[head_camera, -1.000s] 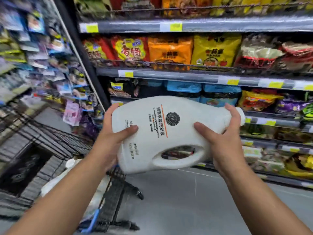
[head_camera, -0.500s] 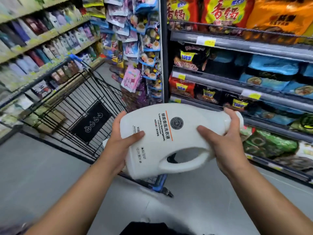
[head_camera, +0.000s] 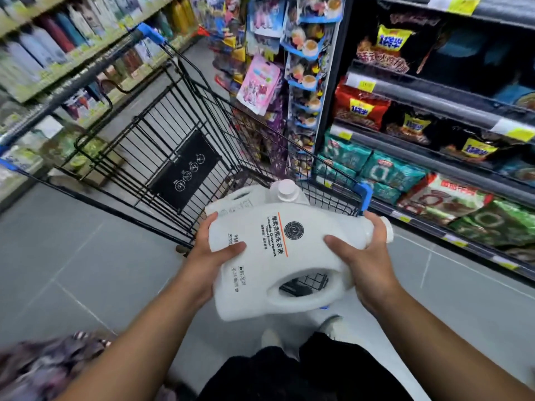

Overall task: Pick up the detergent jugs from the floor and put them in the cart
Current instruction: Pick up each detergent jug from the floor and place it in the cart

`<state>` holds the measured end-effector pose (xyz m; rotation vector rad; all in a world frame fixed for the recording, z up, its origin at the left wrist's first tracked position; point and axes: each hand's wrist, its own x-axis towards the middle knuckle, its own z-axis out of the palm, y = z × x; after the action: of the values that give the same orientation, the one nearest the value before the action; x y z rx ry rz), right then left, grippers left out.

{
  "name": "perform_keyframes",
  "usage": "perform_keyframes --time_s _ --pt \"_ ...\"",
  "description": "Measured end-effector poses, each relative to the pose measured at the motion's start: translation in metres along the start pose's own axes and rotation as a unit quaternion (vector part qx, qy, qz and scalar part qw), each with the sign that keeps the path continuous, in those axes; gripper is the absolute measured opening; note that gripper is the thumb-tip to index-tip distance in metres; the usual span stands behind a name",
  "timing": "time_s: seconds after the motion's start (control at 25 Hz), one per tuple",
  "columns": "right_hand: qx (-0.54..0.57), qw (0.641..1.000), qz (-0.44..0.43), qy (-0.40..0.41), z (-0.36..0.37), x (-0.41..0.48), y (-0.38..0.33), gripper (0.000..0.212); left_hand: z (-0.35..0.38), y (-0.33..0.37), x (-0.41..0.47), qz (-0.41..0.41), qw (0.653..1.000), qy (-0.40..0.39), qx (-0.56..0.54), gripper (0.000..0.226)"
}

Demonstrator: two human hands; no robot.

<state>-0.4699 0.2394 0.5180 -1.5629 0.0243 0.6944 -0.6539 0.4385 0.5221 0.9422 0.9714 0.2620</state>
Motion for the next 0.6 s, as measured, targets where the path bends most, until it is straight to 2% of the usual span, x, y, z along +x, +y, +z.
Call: perform_keyframes --time_s 0.32,0.6 --pt "-0.014 0.998 0.059 0.001 0.008 0.045 0.02 0.083 0.0 -0.013 0.046 -0.042 0.999 0.019 0.01 0.095" --pt "0.014 0.997 0.077 0.015 0.037 0.068 0.019 0.081 -0.009 0.019 0.085 -0.052 0.998 0.012 0.041 0.095"
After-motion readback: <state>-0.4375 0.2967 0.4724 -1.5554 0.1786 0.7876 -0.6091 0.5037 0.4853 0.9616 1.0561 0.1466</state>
